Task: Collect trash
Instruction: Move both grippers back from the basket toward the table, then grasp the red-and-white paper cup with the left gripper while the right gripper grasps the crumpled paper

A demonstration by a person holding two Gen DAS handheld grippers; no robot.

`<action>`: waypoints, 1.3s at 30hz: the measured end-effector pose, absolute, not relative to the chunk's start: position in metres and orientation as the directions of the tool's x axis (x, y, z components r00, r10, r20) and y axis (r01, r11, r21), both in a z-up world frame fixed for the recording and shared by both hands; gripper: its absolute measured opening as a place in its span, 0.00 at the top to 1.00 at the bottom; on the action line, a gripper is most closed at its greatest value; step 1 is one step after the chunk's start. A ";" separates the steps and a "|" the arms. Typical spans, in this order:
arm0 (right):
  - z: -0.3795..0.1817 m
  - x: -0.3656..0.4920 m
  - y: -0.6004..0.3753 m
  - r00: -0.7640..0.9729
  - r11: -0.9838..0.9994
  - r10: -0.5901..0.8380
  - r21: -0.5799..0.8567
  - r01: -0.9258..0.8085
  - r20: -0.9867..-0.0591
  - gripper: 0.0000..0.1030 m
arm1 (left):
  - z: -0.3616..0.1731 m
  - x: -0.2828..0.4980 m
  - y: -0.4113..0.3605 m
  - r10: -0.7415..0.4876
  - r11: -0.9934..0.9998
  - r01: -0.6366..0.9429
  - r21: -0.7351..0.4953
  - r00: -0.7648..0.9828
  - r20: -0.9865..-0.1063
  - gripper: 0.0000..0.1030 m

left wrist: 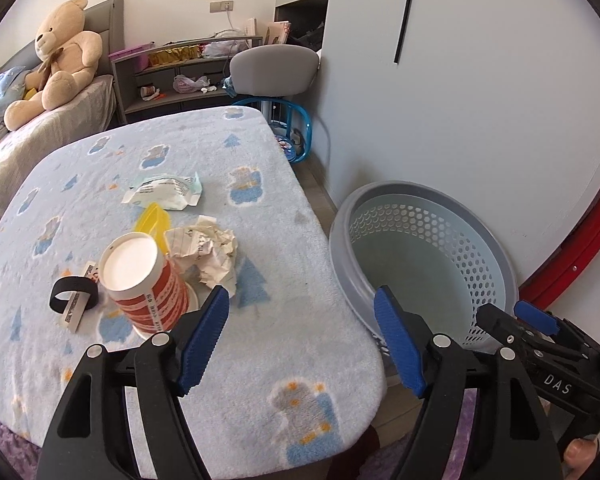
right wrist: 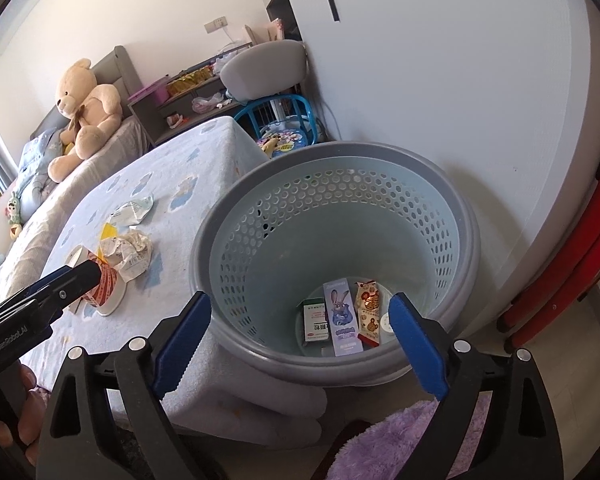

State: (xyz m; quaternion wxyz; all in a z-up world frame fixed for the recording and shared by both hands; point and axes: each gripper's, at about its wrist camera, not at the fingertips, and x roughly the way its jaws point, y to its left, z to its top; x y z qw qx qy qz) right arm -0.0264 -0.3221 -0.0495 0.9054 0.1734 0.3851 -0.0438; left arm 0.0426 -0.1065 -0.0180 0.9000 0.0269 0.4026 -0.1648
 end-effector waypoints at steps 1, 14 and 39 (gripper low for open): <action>-0.049 -0.027 -0.318 0.701 0.938 0.059 0.280 0.206 -0.711 0.14 | -0.018 0.041 -0.101 -0.267 0.948 0.308 -0.082 0.629 -0.730 0.30; -0.049 -0.025 -0.254 0.690 0.955 0.144 0.282 0.092 -0.710 0.12 | -0.032 0.038 -0.020 -0.145 0.988 0.141 -0.065 0.682 -0.717 0.30; -0.069 -0.015 -0.226 0.635 0.945 0.227 0.323 0.039 -0.739 0.10 | -0.077 0.093 -0.013 -0.124 0.992 0.090 -0.086 0.661 -0.740 0.30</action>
